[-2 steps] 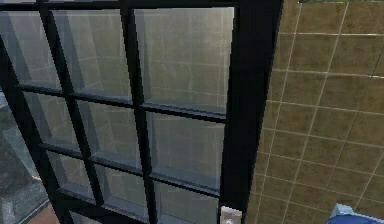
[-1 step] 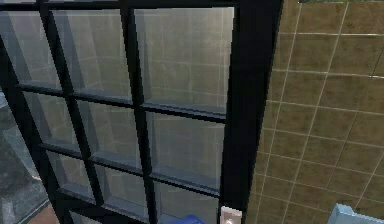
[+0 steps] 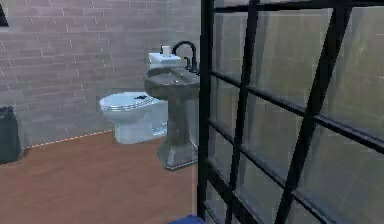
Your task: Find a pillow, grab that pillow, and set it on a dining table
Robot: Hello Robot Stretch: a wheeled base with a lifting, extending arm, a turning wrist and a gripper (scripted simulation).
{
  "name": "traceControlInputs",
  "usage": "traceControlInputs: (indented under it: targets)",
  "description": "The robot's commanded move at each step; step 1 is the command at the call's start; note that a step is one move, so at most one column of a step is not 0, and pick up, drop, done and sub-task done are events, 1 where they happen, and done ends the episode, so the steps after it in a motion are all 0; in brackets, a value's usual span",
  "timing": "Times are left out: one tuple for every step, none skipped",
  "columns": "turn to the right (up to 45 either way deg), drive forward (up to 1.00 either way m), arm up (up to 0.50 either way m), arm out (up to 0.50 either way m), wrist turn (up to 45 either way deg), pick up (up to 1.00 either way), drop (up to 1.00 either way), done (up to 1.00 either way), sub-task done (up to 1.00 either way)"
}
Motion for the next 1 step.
traceControlInputs:
  targets:
    - [-45.0, 0.00, 0.00, 0.00, 0.0, 0.00, 0.00, 0.00, 0.00]
